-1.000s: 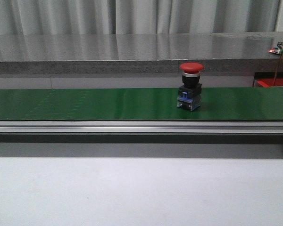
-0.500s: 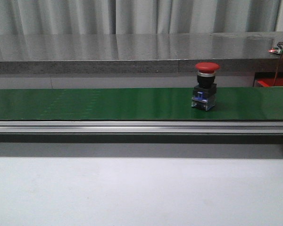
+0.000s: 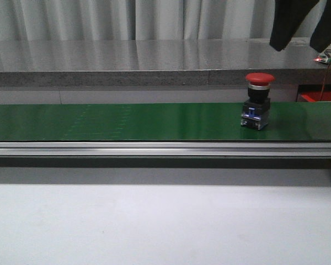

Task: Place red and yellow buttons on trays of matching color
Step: 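Move the right gripper above the red button on the belt, then close the right gripper on the red button and lift it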

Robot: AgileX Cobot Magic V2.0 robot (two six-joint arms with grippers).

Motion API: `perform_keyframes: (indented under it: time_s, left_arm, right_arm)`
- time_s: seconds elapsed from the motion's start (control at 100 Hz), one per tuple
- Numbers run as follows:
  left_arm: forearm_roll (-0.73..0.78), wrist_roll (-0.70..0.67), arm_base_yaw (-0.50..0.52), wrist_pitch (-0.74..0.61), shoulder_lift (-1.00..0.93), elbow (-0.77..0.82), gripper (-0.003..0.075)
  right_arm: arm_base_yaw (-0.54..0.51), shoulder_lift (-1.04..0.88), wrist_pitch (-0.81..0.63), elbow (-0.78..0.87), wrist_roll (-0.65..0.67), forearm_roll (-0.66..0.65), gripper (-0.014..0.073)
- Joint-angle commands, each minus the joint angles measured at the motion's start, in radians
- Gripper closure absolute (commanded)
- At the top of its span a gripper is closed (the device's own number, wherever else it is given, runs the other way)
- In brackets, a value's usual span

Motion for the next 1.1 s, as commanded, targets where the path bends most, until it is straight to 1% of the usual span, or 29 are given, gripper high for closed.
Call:
perform_keyframes:
  time_s: [0.0,0.24,0.51,0.63,0.83,1.03,1.09]
  left_arm:
    - [-0.02,0.0,-0.005,-0.055,-0.009,-0.023,0.0739]
    - [-0.02,0.0,-0.005,-0.055,-0.009,-0.023,0.0739]
    - [-0.02,0.0,-0.005,-0.055,-0.009,-0.023,0.0739]
    - [-0.02,0.0,-0.005,-0.055,-0.009,-0.023,0.0739]
    - [-0.02,0.0,-0.005,-0.055,-0.009,-0.023,0.0739]
    - [-0.02,0.0,-0.005,-0.055,-0.009,-0.023,0.0739]
    - [-0.02,0.0,-0.005,-0.055,-0.009,-0.023,0.0739]
  right_arm:
    - [0.01,-0.025,-0.019,-0.044,0.042,-0.009,0.006]
    - [0.015,0.01,-0.017,-0.045,0.137,-0.034,0.006]
    - [0.015,0.025,-0.022,-0.045,0.185,-0.036,0.006]
    - [0.008,0.028,-0.04,-0.045,0.212,-0.057,0.006]
    - [-0.012,0.082,-0.031,-0.046,0.219,-0.084,0.006]
    - [-0.047,0.136,-0.052,-0.046,0.219,-0.096,0.006]
    - [-0.055,0.14,-0.046,-0.046,0.219,-0.098,0.0083]
